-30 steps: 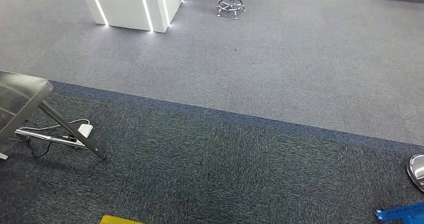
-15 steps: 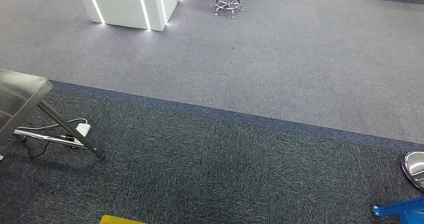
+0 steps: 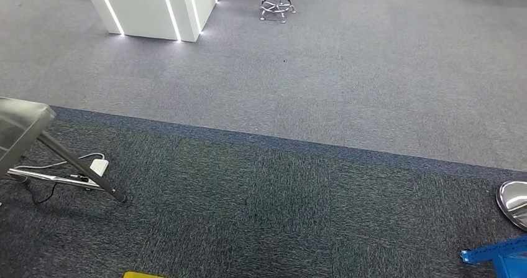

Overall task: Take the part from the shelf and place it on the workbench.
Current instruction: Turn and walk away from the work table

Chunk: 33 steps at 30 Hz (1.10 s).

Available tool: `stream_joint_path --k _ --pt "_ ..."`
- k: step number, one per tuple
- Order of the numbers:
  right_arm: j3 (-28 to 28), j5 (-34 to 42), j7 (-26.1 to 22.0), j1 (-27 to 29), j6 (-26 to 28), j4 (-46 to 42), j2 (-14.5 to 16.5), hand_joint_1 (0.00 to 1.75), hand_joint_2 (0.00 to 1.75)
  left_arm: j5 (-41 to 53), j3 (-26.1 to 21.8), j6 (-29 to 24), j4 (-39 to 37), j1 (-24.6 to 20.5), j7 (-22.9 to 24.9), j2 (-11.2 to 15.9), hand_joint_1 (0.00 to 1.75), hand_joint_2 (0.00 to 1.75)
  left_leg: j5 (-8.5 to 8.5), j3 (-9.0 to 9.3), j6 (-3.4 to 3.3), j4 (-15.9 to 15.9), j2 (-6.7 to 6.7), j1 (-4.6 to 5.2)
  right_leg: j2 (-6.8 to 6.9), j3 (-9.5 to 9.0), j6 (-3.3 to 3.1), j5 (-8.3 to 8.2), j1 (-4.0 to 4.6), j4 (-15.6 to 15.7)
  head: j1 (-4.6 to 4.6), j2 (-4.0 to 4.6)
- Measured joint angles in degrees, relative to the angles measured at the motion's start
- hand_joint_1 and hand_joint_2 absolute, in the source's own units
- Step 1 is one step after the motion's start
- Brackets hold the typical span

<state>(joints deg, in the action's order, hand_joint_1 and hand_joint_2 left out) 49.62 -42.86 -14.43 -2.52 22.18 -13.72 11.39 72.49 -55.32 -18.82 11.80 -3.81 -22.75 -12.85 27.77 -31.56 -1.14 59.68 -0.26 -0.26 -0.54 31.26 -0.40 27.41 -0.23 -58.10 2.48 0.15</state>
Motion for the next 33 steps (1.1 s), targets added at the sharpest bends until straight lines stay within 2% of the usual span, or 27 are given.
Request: stream_joint_path --k 1,3,5,6,8,9,10,11,12,13,15,16,19,20,22,24,25,26,27,28,30,31,33 --pt "0.0 0.0 -0.01 0.0 0.0 0.0 0.0 0.0 0.0 0.0 0.0 0.0 0.0 -0.03 0.0 0.0 0.0 0.0 -0.11 0.45 -0.2 -1.16 0.07 0.06 -0.03 0.11 0.24 0.04 0.07 -0.1 0.02 0.0" --pt "0.0 0.0 -0.01 -0.01 0.01 0.0 0.0 0.0 0.0 -0.01 0.0 -0.01 0.0 0.01 0.01 -0.01 0.0 0.0 -0.19 0.5 -0.69 -1.45 0.06 0.11 -0.07 0.21 0.83 0.0 0.12 -0.08 0.03 0.0" --pt "0.0 0.0 -0.02 0.0 0.02 0.01 0.0 0.0 0.0 -0.01 -0.01 -0.02 0.0 0.05 0.01 -0.03 0.0 0.0 -0.58 0.56 -1.41 -1.9 -0.06 -0.05 0.0 0.64 1.43 1.06 0.0 -1.29 0.04 0.0" --pt "0.0 0.0 -0.01 0.0 0.02 0.01 0.0 0.0 0.0 -0.01 -0.02 -0.02 0.0 0.01 0.01 -0.04 0.0 0.0 -0.76 0.56 -1.74 -2.13 -0.14 -0.16 0.05 1.58 1.7 2.52 -0.07 -3.45 0.06 0.0" --pt "0.0 0.0 -0.01 0.02 0.02 0.02 0.0 0.0 0.0 -0.01 -0.02 -0.02 0.0 -0.03 0.0 -0.04 0.0 0.0 -0.84 0.42 -2.03 -2.17 -0.32 -0.16 0.16 4.95 2.1 6.35 -0.26 -10.7 0.08 0.0" --pt "0.0 0.0 -0.01 0.04 0.02 0.02 0.0 0.0 0.0 -0.01 -0.03 -0.02 0.0 0.0 0.0 -0.03 0.0 0.0 -0.82 0.37 -2.06 -2.13 -0.41 -0.13 0.18 6.6 2.25 7.61 -0.36 -14.14 0.07 0.0" --pt "0.0 0.0 -0.01 0.09 0.01 0.02 0.0 0.0 0.0 -0.01 -0.03 -0.02 0.0 0.03 0.0 -0.03 0.0 0.0 -0.79 0.37 -2.07 -2.09 -0.47 -0.1 0.2 7.5 2.35 7.79 -0.47 -15.97 0.07 0.0" --pt "0.01 0.0 -0.01 0.13 0.01 0.02 0.0 0.0 0.0 -0.01 -0.04 -0.02 0.0 0.05 0.0 -0.03 0.0 0.0 -0.74 0.41 -2.05 -2.04 -0.48 -0.1 0.22 7.35 2.4 6.84 -0.56 -15.63 0.07 0.0" --pt "0.01 0.0 0.0 0.17 0.01 0.02 0.0 0.0 0.0 -0.01 -0.04 -0.02 0.0 0.05 0.0 -0.03 0.0 0.0 -0.68 0.48 -2.0 -1.97 -0.46 -0.11 0.25 6.2 2.38 5.05 -0.64 -13.21 0.07 0.0" --pt "0.01 0.0 0.01 0.19 0.01 0.02 0.0 0.0 0.0 -0.01 -0.04 -0.02 0.0 0.05 0.0 -0.04 0.0 0.0 -0.58 0.57 -1.88 -1.9 -0.44 -0.13 0.35 4.26 2.27 2.86 -0.68 -9.13 0.08 0.0" --pt "0.0 0.0 0.0 0.13 0.01 0.02 0.0 0.0 0.0 -0.01 -0.04 -0.02 0.0 0.02 0.0 -0.04 0.0 0.0 -0.37 0.57 -1.42 -1.67 -0.41 0.05 0.54 1.15 1.86 0.38 -0.43 -2.3 0.08 0.0" --pt "0.0 0.0 -0.01 0.1 0.02 0.02 0.0 0.0 0.0 -0.01 -0.04 -0.01 0.0 0.01 0.0 -0.04 0.0 0.0 -0.31 0.51 -1.14 -1.6 -0.42 0.12 0.59 0.47 1.64 0.05 -0.27 -0.62 0.07 0.0" --pt "0.01 0.0 -0.01 0.09 0.02 0.02 -0.01 0.0 0.0 -0.01 -0.04 -0.01 0.0 -0.13 0.0 -0.04 0.0 0.0 -0.18 0.47 -0.22 -1.48 -0.4 0.08 0.51 0.45 0.84 -0.03 -0.23 -0.1 0.05 0.0" --pt "0.01 0.0 -0.01 0.09 0.02 0.02 -0.01 0.0 0.0 -0.01 -0.04 -0.02 0.0 -0.16 0.0 -0.03 0.0 0.0 0.43 0.18 0.07 -0.7 -0.35 0.02 0.53 0.36 0.45 -0.16 -0.35 0.11 0.03 0.0" --pt "0.0 0.0 -0.01 0.07 0.01 0.02 0.0 0.0 0.0 -0.01 -0.05 -0.02 0.0 -0.15 0.0 -0.02 0.0 0.0 3.48 -2.02 0.54 4.26 -0.23 -0.1 0.61 0.24 -0.21 -0.34 -0.51 0.42 -0.01 0.0" --pt "0.01 0.0 -0.01 0.08 0.01 0.02 0.0 0.0 0.0 -0.01 -0.05 -0.02 0.0 -0.07 0.0 -0.02 0.0 0.0 7.0 -5.63 0.85 12.03 -0.22 -0.14 0.61 0.27 -0.47 -0.32 -0.38 0.39 -0.04 0.0" --pt "0.01 0.0 0.0 0.09 0.01 0.02 0.0 0.0 0.0 -0.02 -0.06 -0.02 0.0 -0.01 0.01 -0.02 0.0 0.0 7.58 -6.83 0.94 14.55 -0.22 -0.16 0.58 0.26 -0.49 -0.3 -0.33 0.37 -0.04 0.0" --pt "0.01 0.0 -0.01 0.1 0.0 0.02 0.0 0.0 0.0 -0.02 -0.06 -0.02 0.0 0.04 0.01 -0.02 0.0 0.0 6.99 -7.05 0.94 14.94 -0.22 -0.17 0.52 0.22 -0.49 -0.29 -0.29 0.32 -0.04 0.0" --pt "0.01 0.0 -0.01 0.1 0.0 0.02 0.0 0.0 0.0 -0.02 -0.07 -0.02 0.0 0.07 0.02 -0.02 0.0 0.0 5.31 -6.09 0.86 12.86 -0.22 -0.18 0.44 0.15 -0.46 -0.26 -0.28 0.25 -0.04 0.0" --pt "0.0 0.0 -0.01 0.08 0.0 0.02 0.0 0.0 0.0 -0.02 -0.07 -0.02 0.0 0.07 0.02 -0.01 0.0 0.0 3.11 -4.25 0.69 9.01 -0.2 -0.19 0.36 0.09 -0.39 -0.19 -0.28 0.13 -0.04 0.0" --pt "0.0 0.0 0.0 0.05 0.0 0.02 0.0 0.0 0.0 -0.01 -0.07 -0.02 0.0 -0.01 0.02 0.0 0.0 0.0 0.34 -0.76 0.24 1.53 -0.12 -0.05 0.24 0.15 -0.02 0.07 -0.09 -0.27 -0.02 0.0" --pt "0.0 0.0 0.0 0.04 0.0 0.02 0.0 0.0 0.0 -0.01 -0.07 -0.02 0.0 -0.06 0.01 0.0 0.0 0.0 -0.06 0.07 0.02 -0.35 -0.08 0.03 0.23 0.25 0.24 0.15 -0.02 -0.42 0.0 0.0" --pt "0.0 0.0 -0.01 0.02 0.0 0.02 0.0 0.0 0.0 -0.02 -0.07 -0.02 0.0 -0.05 0.01 0.0 0.0 0.0 -0.09 0.21 -0.47 -1.08 -0.06 0.17 0.23 0.38 0.83 0.12 0.02 -0.46 0.02 0.0"
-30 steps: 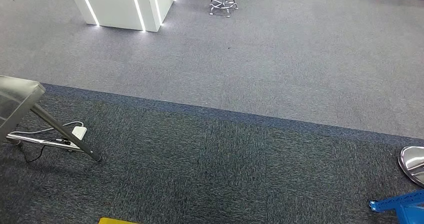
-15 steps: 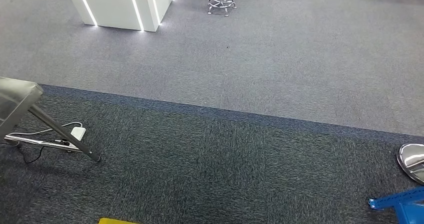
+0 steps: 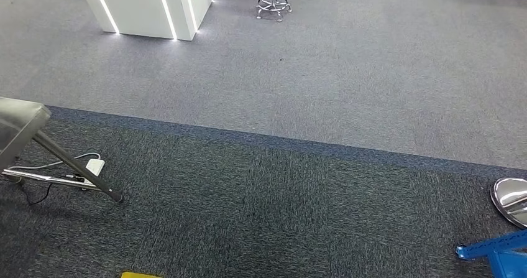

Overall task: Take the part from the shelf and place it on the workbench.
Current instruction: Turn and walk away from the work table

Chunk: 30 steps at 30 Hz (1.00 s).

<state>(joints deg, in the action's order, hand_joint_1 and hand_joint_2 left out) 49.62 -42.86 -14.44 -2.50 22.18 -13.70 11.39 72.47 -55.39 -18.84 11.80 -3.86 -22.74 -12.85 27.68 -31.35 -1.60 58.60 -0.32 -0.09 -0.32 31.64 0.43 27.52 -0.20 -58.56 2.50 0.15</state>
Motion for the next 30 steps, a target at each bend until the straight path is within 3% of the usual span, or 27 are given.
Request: stream_joint_path --k 2,3,6,7,8,9,12,14,17,19,21,22,23,24,25,27,28,30 --pt "0.0 0.0 -0.01 0.01 0.0 0.0 0.0 0.0 0.0 -0.01 -0.01 0.0 0.0 0.08 0.01 -0.02 0.0 0.0 -0.42 0.06 -0.76 -0.47 -0.08 -0.15 0.04 0.19 0.62 0.46 -0.14 -0.5 0.01 0.0" --pt "0.0 0.0 -0.01 0.02 0.0 0.0 0.0 0.0 0.0 0.0 -0.02 0.0 0.0 0.06 0.01 -0.03 0.0 0.0 -0.65 0.08 -1.14 -0.74 -0.13 -0.26 0.06 0.79 0.91 1.53 -0.2 -1.88 0.02 0.0" --pt "0.0 0.0 0.0 0.05 0.01 0.0 0.0 0.0 0.0 0.01 -0.02 0.0 0.0 -0.01 0.0 -0.04 0.0 0.0 -0.87 -0.08 -1.6 -0.95 -0.29 -0.29 0.1 5.3 1.53 6.88 -0.46 -11.59 0.05 0.0" --pt "0.0 0.0 0.01 0.08 0.01 0.0 0.0 0.0 0.0 0.01 -0.02 0.0 0.0 0.01 0.01 -0.03 0.0 0.0 -0.86 -0.13 -1.6 -0.91 -0.34 -0.26 0.11 6.63 1.66 7.77 -0.54 -14.41 0.04 0.0" --pt "0.0 0.0 0.01 0.12 0.01 0.0 0.0 0.0 0.0 0.01 -0.02 0.0 0.0 0.04 0.01 -0.03 0.0 0.0 -0.85 -0.13 -1.58 -0.87 -0.36 -0.24 0.12 7.07 1.72 7.52 -0.6 -15.37 0.04 0.0" --pt "0.0 0.0 0.01 0.16 0.0 0.0 0.0 0.0 0.0 0.01 -0.02 0.0 0.0 0.04 0.01 -0.03 0.0 0.0 -0.81 -0.1 -1.53 -0.81 -0.34 -0.24 0.14 6.44 1.71 6.21 -0.64 -14.15 0.05 0.0" --pt "0.0 0.0 0.0 0.13 0.01 0.0 -0.01 0.0 0.0 0.01 -0.02 0.0 0.0 0.03 0.01 -0.04 0.0 0.0 -0.55 0.05 -1.08 -0.53 -0.24 -0.14 0.26 1.03 1.18 1.06 -0.51 -3.14 0.05 0.0" --pt "0.0 0.0 0.0 0.07 0.02 0.0 -0.02 0.0 0.0 0.01 -0.02 0.0 0.0 -0.02 0.01 -0.04 0.0 0.0 -0.45 0.0 -0.56 -0.42 -0.26 -0.01 0.28 -0.32 0.65 0.41 -0.17 0.06 0.03 0.0" --pt "0.0 0.0 0.0 0.08 0.01 0.0 -0.01 0.0 0.0 0.01 -0.02 0.0 0.0 -0.13 0.01 -0.04 0.0 0.0 -0.06 -0.12 0.37 -0.06 -0.22 -0.08 0.26 -0.33 -0.31 0.09 -0.24 0.41 0.02 0.0" --pt "0.0 0.0 0.0 0.07 0.0 0.0 0.0 0.0 0.0 0.01 -0.02 0.0 0.0 -0.14 0.0 -0.03 0.0 0.0 2.39 -1.67 0.83 3.62 -0.11 -0.16 0.34 -0.46 -1.06 -0.18 -0.52 0.83 -0.05 0.0" --pt "0.0 0.0 -0.01 0.07 0.0 0.0 0.0 0.0 0.0 0.01 -0.03 0.0 0.0 -0.1 0.01 -0.02 0.0 0.0 6.18 -5.03 1.08 11.09 -0.06 -0.25 0.39 -0.39 -1.36 -0.19 -0.38 0.86 -0.11 0.0" --pt "0.0 0.0 -0.01 0.09 0.0 0.0 0.0 0.0 0.0 0.01 -0.03 0.0 0.0 -0.05 0.01 -0.02 0.0 0.0 7.36 -6.6 1.17 14.45 -0.07 -0.28 0.39 -0.38 -1.4 -0.17 -0.31 0.84 -0.1 0.0" --pt "0.0 0.0 -0.01 0.1 0.0 0.0 0.0 0.0 0.0 0.0 -0.04 0.0 0.0 0.01 0.01 -0.02 0.0 0.0 7.42 -7.35 1.19 16.01 -0.07 -0.28 0.36 -0.4 -1.42 -0.16 -0.24 0.8 -0.1 0.0" --pt "0.0 0.0 0.0 0.1 0.0 0.0 0.0 0.0 0.0 -0.01 -0.04 0.0 0.0 0.06 0.01 -0.02 0.0 0.0 6.31 -6.99 1.13 15.26 -0.07 -0.29 0.31 -0.46 -1.43 -0.13 -0.19 0.75 -0.1 0.0" --pt "0.0 0.0 0.01 0.1 0.0 0.0 0.0 0.0 0.0 -0.01 -0.04 0.0 0.0 0.08 0.01 -0.02 0.0 0.0 4.34 -5.57 0.97 12.3 -0.07 -0.29 0.24 -0.55 -1.41 -0.07 -0.16 0.67 -0.1 0.0" --pt "0.0 0.0 0.01 0.07 0.0 0.0 0.0 0.0 0.0 -0.01 -0.04 0.0 0.0 0.01 0.01 -0.01 0.0 0.0 0.87 -1.74 0.51 4.07 -0.03 -0.17 0.14 -0.59 -1.15 0.17 -0.03 0.35 -0.09 0.0" --pt "0.0 0.0 0.0 0.06 0.0 0.0 0.0 0.0 0.0 -0.01 -0.04 0.0 0.0 -0.05 0.01 -0.01 0.0 0.0 0.08 -0.5 0.31 1.38 -0.01 -0.08 0.12 -0.53 -0.93 0.27 0.06 0.19 -0.08 0.0" --pt "0.0 0.0 0.0 0.05 0.0 0.0 0.0 0.0 0.0 0.0 -0.04 0.0 0.0 -0.06 0.01 -0.01 0.0 0.0 -0.04 0.1 -0.01 -0.07 0.03 0.13 0.12 -0.39 -0.4 0.29 0.15 0.09 -0.06 0.0"
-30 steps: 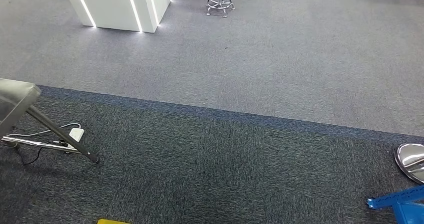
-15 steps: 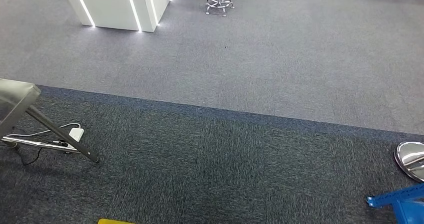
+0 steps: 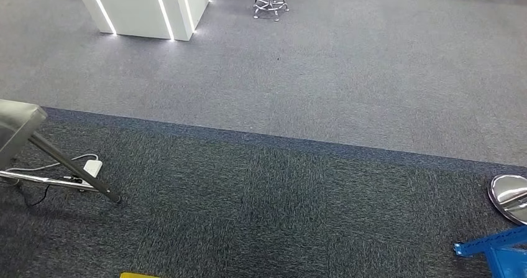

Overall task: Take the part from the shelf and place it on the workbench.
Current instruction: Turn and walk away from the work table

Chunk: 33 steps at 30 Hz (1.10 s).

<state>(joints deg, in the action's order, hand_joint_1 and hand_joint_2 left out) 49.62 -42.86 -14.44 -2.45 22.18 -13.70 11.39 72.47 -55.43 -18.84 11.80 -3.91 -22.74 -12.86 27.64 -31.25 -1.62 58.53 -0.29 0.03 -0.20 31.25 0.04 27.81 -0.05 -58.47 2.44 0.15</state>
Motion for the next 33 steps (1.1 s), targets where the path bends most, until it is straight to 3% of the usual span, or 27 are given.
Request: stream_joint_path --k 2,4,6,8,9,10,11,13,14,18,20,22,24,25,28,30,33 --pt "0.0 -0.01 0.0 -0.04 0.01 0.0 -0.01 0.0 0.0 -0.01 -0.01 0.0 0.0 0.1 0.01 -0.01 0.0 0.0 -0.36 0.07 -0.64 -0.4 -0.01 -0.17 0.01 0.02 0.61 0.19 -0.07 -0.14 0.01 0.0" --pt "0.0 -0.01 -0.01 -0.04 0.02 0.0 -0.01 0.0 0.0 -0.01 -0.02 0.0 0.0 0.06 0.0 -0.02 0.0 0.0 -0.76 0.12 -1.36 -0.94 -0.08 -0.41 0.03 1.21 1.17 2.27 -0.15 -2.95 0.06 0.0" --pt "0.0 0.0 -0.01 -0.01 0.01 0.0 0.0 0.0 0.0 0.0 -0.02 0.0 0.0 0.01 0.0 -0.02 0.0 0.0 -0.87 -0.05 -1.64 -1.01 -0.19 -0.44 0.06 4.51 1.53 6.1 -0.37 -9.95 0.1 0.0" --pt "0.0 0.0 -0.01 0.05 0.0 0.0 0.0 0.0 0.0 0.01 -0.03 0.0 0.0 0.06 0.01 -0.02 0.0 0.0 -0.86 -0.14 -1.64 -0.96 -0.28 -0.41 0.07 7.29 1.83 7.86 -0.62 -15.7 0.09 0.0" --pt "0.0 0.0 0.0 0.09 0.0 0.0 0.0 0.0 0.0 0.01 -0.04 0.0 0.0 0.09 0.01 -0.02 0.0 0.0 -0.84 -0.11 -1.6 -0.92 -0.28 -0.42 0.08 7.29 1.91 7.03 -0.73 -15.63 0.09 0.0" --pt "0.0 0.0 0.01 0.12 0.01 0.0 0.0 0.0 0.0 0.01 -0.04 0.0 0.0 0.09 0.01 -0.03 0.0 0.0 -0.78 -0.02 -1.52 -0.88 -0.25 -0.44 0.11 6.15 1.93 5.19 -0.83 -13.26 0.09 0.0" --pt "0.0 0.0 0.01 0.14 0.01 0.0 -0.01 0.0 0.0 0.01 -0.05 0.0 0.0 0.09 0.01 -0.03 0.0 0.0 -0.7 0.08 -1.39 -0.81 -0.21 -0.46 0.14 4.2 1.85 2.91 -0.9 -9.23 0.09 0.0" --pt "0.0 0.0 0.01 0.09 0.01 0.0 -0.01 0.0 0.0 0.01 -0.06 0.0 0.0 0.07 0.01 -0.04 0.0 0.0 -0.46 0.07 -0.93 -0.52 -0.17 -0.3 0.18 0.94 1.47 0.22 -0.77 -2.12 0.08 0.0" --pt "0.0 0.0 0.0 0.07 0.0 0.0 -0.01 0.0 0.0 0.01 -0.06 0.0 0.0 0.04 0.01 -0.04 0.0 0.0 -0.4 0.0 -0.65 -0.42 -0.18 -0.22 0.18 0.29 1.26 -0.12 -0.63 -0.46 0.07 0.0" --pt "0.0 -0.02 0.0 0.09 0.0 0.0 -0.01 0.0 0.0 0.01 -0.06 0.0 0.0 -0.08 0.0 -0.03 0.0 0.0 0.08 -0.24 0.62 0.11 -0.19 -0.32 0.15 0.19 0.14 -0.33 -0.61 0.36 0.05 0.0" --pt "0.0 -0.02 0.01 0.07 0.0 0.0 0.0 0.0 0.0 0.01 -0.07 0.0 0.0 -0.07 0.0 -0.02 0.0 0.0 2.86 -2.17 1.06 4.51 -0.13 -0.48 0.23 0.05 -0.47 -0.55 -0.77 0.72 -0.01 0.0" --pt "0.0 -0.02 0.01 0.08 0.0 0.0 0.0 0.0 0.0 0.01 -0.08 0.0 0.0 -0.02 0.01 -0.02 0.0 0.0 6.4 -5.59 1.28 11.95 -0.11 -0.56 0.28 0.09 -0.8 -0.51 -0.59 0.74 -0.06 0.0" --pt "0.0 -0.02 0.01 0.09 0.0 0.0 0.0 0.0 0.0 0.01 -0.09 0.0 0.0 0.1 0.01 -0.02 0.0 0.0 6.81 -7.19 1.25 15.37 -0.11 -0.57 0.25 0.05 -0.88 -0.47 -0.41 0.69 -0.06 0.0" --pt "0.0 -0.01 0.01 0.09 0.0 0.0 0.0 0.0 0.0 0.01 -0.1 0.0 0.0 0.13 0.01 -0.02 0.0 0.0 5.43 -6.45 1.1 13.85 -0.11 -0.57 0.21 0.0 -0.89 -0.44 -0.35 0.63 -0.06 0.0" --pt "0.0 -0.02 0.01 0.06 0.0 0.0 0.0 0.0 0.0 0.01 -0.11 0.0 0.0 0.03 0.01 0.0 0.0 0.0 0.62 -1.26 0.43 3.14 -0.09 -0.44 0.11 -0.08 -0.67 -0.26 -0.18 0.33 -0.05 0.0" --pt "0.0 -0.02 0.0 0.04 0.0 0.0 0.0 0.0 0.0 0.01 -0.11 0.0 0.0 -0.05 0.01 0.01 0.0 0.0 0.16 0.13 0.13 0.04 -0.02 -0.19 0.12 0.08 -0.15 -0.18 -0.13 0.16 -0.04 0.0" --pt "0.0 -0.02 -0.01 -0.01 0.0 0.0 0.0 0.0 0.0 0.0 -0.15 0.0 0.0 0.09 0.01 0.01 0.0 0.0 -0.23 0.14 -0.6 -0.42 0.03 -0.11 0.14 0.11 0.79 -0.11 -0.23 0.05 -0.03 0.0"
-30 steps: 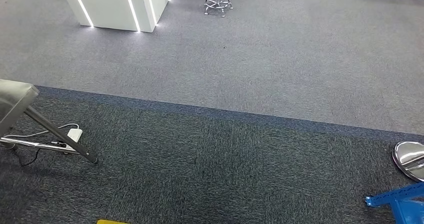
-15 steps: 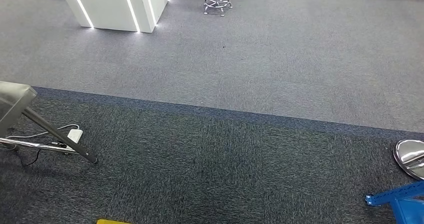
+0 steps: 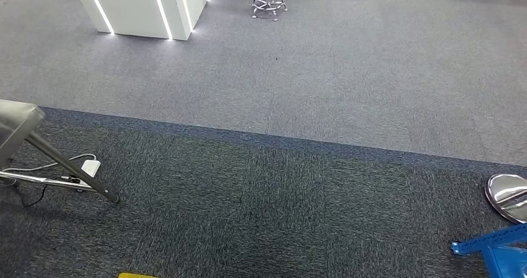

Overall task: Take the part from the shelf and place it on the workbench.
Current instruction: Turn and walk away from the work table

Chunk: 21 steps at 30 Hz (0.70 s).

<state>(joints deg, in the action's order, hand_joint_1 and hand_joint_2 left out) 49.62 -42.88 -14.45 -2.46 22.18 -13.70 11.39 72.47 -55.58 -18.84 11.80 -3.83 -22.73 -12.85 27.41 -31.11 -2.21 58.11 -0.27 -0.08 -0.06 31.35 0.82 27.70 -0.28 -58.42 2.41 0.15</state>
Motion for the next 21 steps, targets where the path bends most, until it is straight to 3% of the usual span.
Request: stream_joint_path --k 2,5,6,7,8,10,12,15,17,20,21 --pt "0.0 0.0 0.0 -0.01 0.0 0.0 0.0 0.0 0.0 0.01 -0.02 0.0 0.0 -0.04 0.0 -0.02 0.0 0.0 -0.42 0.07 -0.72 -0.53 -0.05 -0.18 0.0 1.03 0.61 1.81 -0.07 -2.44 0.05 0.0" --pt "0.0 0.0 0.01 0.03 0.0 0.0 0.0 0.0 0.0 0.01 -0.02 0.0 0.0 -0.08 0.0 -0.03 0.0 0.0 -0.56 -0.09 -1.17 -0.63 -0.21 -0.12 0.01 5.97 1.23 7.0 -0.32 -12.78 0.1 0.0" --pt "0.0 0.0 0.01 0.07 0.0 0.0 0.0 0.0 0.0 0.01 -0.03 0.0 0.0 -0.05 0.0 -0.03 0.0 0.0 -0.54 -0.11 -1.18 -0.59 -0.25 -0.06 0.02 7.15 1.34 7.55 -0.39 -15.2 0.1 0.0" --pt "0.0 0.0 0.01 0.11 0.0 0.0 0.0 0.0 0.0 0.01 -0.03 0.0 0.0 -0.02 0.0 -0.03 0.0 0.0 -0.51 -0.09 -1.18 -0.54 -0.26 -0.03 0.02 7.36 1.37 6.93 -0.43 -15.57 0.09 0.0" --pt "0.0 0.0 0.01 0.14 0.0 0.0 0.0 0.0 0.0 0.01 -0.04 0.0 0.0 -0.02 0.0 -0.03 0.0 0.0 -0.46 -0.02 -1.14 -0.5 -0.21 -0.03 0.02 6.41 1.3 5.26 -0.46 -13.58 0.1 0.0" --pt "0.0 0.0 0.01 0.14 0.01 0.0 -0.01 0.0 0.0 0.01 -0.04 0.0 0.0 -0.02 0.0 -0.05 0.0 0.0 -0.31 0.18 -0.95 -0.42 -0.12 0.02 0.03 2.52 0.77 1.3 -0.35 -5.58 0.1 0.0" --pt "0.0 0.01 0.0 0.08 0.01 0.0 -0.03 0.0 0.0 0.01 -0.04 0.0 0.0 -0.07 0.0 -0.07 0.0 0.0 -0.16 0.17 -0.52 -0.28 -0.12 0.16 0.02 0.16 0.18 -0.33 -0.03 -0.26 0.09 0.0" --pt "-0.17 -1.04 0.04 0.09 -1.49 0.01 -0.04 0.0 0.0 -0.42 -0.09 -0.09 0.0 -0.17 0.0 -0.08 0.0 0.0 0.01 0.2 0.4 -0.27 -0.34 0.18 -0.19 0.1 -0.6 -0.41 0.05 0.61 0.08 0.0" --pt "-0.72 -2.18 0.1 0.11 -3.09 0.04 -0.04 0.0 0.0 -0.89 -0.2 -0.25 0.0 -0.15 -0.03 -0.09 0.0 0.0 1.62 -0.55 0.95 1.8 -0.27 0.1 -0.4 -0.13 -1.3 -0.73 -0.3 1.1 0.01 0.0" --pt "-1.44 -2.81 0.13 0.12 -3.89 0.13 -0.04 0.0 0.0 -1.14 -0.33 -0.33 0.0 -0.06 -0.07 -0.09 0.0 0.0 7.05 -5.37 1.54 12.34 -0.1 -0.14 -0.65 -0.15 -1.79 -0.84 -0.36 1.25 -0.12 0.0" --pt "-1.54 -2.91 0.14 0.13 -3.97 0.16 -0.04 0.0 0.0 -1.15 -0.36 -0.33 0.0 0.0 -0.07 -0.09 0.0 0.0 7.95 -6.79 1.69 15.26 -0.1 -0.2 -0.73 -0.15 -1.81 -0.82 -0.33 1.23 -0.1 0.0"
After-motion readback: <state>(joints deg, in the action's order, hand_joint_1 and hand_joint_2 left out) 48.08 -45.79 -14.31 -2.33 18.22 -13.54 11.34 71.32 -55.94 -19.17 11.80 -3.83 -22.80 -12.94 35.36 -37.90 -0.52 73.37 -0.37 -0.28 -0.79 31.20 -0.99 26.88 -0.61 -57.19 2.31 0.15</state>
